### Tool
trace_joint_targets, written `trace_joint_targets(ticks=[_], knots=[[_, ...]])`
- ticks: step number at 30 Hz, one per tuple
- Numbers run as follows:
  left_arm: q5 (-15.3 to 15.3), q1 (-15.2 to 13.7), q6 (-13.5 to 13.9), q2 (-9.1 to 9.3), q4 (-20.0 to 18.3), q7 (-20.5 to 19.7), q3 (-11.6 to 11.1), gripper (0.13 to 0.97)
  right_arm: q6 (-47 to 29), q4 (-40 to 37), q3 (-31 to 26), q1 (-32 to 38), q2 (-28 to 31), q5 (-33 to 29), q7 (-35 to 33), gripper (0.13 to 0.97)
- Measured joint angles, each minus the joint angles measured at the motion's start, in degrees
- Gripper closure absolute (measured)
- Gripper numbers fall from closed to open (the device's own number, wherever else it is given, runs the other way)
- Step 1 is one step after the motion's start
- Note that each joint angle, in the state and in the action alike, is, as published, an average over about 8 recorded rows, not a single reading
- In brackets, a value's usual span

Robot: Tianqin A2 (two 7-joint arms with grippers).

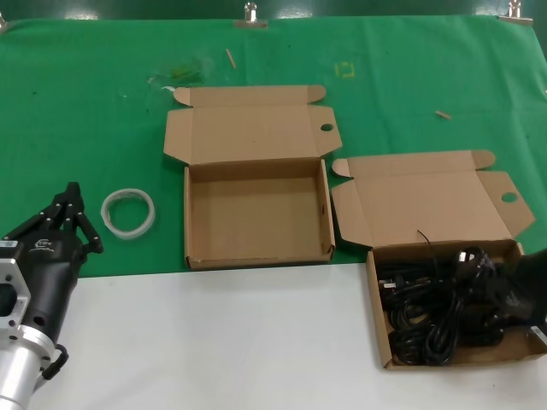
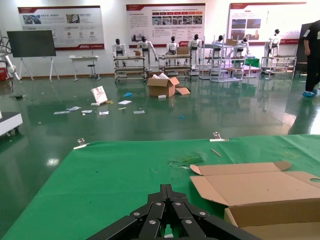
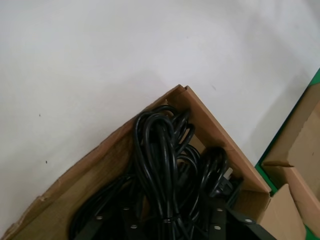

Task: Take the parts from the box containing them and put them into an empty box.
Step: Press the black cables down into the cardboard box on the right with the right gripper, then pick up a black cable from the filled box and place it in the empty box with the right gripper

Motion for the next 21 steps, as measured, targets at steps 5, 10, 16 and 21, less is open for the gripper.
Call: trace_joint_targets(ticks=[5,10,16,21], knots=[[0.0,0.0,0.0,0.0,0.0,0.0,0.0,0.957,-0.05,0.16,0.16,-0.55,0.34,0.21,-0.09,0.673],[-0.01,0.0,0.0,0.0,0.0,0.0,0.0,0.957,-0.22,0.16,0.36,-0.58,0.62,0.35,-0.1,0.754],[-0.01,0.0,0.0,0.0,0.0,0.0,0.0,0.957,-0.67,0.46,0.51,-0.1,1.12,0.14,0.78,0.845],[-0.02,0.0,0.0,0.0,0.0,0.0,0.0,0.957,-1.73,1.68,0.44,0.39,1.93,-0.39,3.34,0.872]])
